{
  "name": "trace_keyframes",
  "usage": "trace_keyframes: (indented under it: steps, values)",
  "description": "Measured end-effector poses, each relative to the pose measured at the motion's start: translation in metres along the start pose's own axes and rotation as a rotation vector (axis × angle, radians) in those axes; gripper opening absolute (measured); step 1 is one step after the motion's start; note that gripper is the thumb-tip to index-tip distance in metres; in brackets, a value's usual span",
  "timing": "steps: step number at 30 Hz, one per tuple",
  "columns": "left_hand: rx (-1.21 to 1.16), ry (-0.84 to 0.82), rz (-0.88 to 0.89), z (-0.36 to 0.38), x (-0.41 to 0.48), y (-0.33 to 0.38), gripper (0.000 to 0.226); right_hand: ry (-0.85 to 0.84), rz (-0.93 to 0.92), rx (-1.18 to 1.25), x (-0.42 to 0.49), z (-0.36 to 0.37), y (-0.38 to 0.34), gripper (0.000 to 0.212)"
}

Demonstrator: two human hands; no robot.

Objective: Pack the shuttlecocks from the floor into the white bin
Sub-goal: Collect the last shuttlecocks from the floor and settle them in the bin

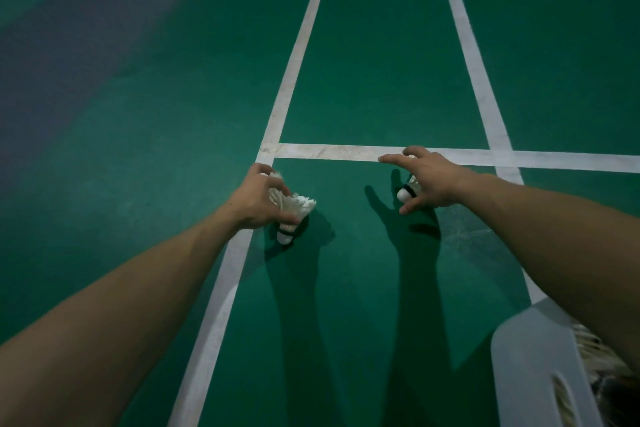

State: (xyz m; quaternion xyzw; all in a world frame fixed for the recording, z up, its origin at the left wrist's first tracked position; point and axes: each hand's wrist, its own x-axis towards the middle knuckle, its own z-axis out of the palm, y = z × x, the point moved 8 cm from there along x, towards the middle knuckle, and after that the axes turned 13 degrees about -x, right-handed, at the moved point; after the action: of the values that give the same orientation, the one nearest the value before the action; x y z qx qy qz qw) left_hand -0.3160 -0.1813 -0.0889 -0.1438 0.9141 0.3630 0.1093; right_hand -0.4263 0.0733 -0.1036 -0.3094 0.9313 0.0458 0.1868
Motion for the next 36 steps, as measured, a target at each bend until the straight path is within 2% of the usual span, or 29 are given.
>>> trace_keyframes:
  steps: [2, 5, 7, 9, 13, 16, 20, 23, 25, 28, 31, 36]
  values:
    - [-0.021, -0.011, 0.022, 0.005, -0.002, 0.007, 0.051, -0.047, 0.011, -0.031, 0.000, 0.004, 0.002, 0.097]
    - [0.024, -0.006, 0.039, 0.010, -0.003, 0.011, 0.059, -0.081, 0.025, -0.107, -0.001, 0.006, 0.003, 0.069]
    - [0.142, -0.007, 0.007, 0.013, -0.002, 0.008, 0.071, -0.031, 0.025, -0.111, -0.001, -0.001, 0.001, 0.050]
    - [0.293, -0.036, -0.026, 0.016, -0.002, 0.006, 0.076, 0.013, 0.001, -0.107, -0.003, -0.008, -0.004, 0.044]
    - [0.499, -0.033, -0.007, 0.012, -0.001, 0.003, 0.052, 0.113, -0.079, -0.067, -0.009, -0.021, -0.021, 0.033]
    - [0.501, -0.114, 0.002, 0.015, 0.000, -0.006, 0.044, 0.168, -0.110, -0.024, -0.008, -0.028, -0.031, 0.035]
    - [0.291, -0.135, -0.122, 0.004, -0.003, -0.014, 0.033, 0.203, -0.123, 0.012, -0.007, -0.035, -0.044, 0.037]
    - [0.372, -0.149, -0.091, 0.006, -0.009, -0.018, 0.028, 0.188, -0.163, 0.026, -0.009, -0.037, -0.055, 0.038]
    - [0.341, -0.150, -0.090, 0.011, -0.014, -0.022, 0.036, 0.187, -0.187, 0.026, -0.013, -0.038, -0.060, 0.037]
    - [0.282, -0.065, -0.087, 0.005, -0.016, -0.021, 0.043, 0.187, -0.211, 0.033, -0.018, -0.041, -0.066, 0.039]
    - [0.105, -0.026, -0.121, 0.003, -0.021, -0.017, 0.053, 0.195, -0.227, 0.064, -0.024, -0.046, -0.070, 0.040]
    - [-0.092, -0.003, 0.016, 0.017, -0.033, 0.012, 0.078, 0.214, -0.242, 0.132, -0.033, -0.054, -0.079, 0.040]
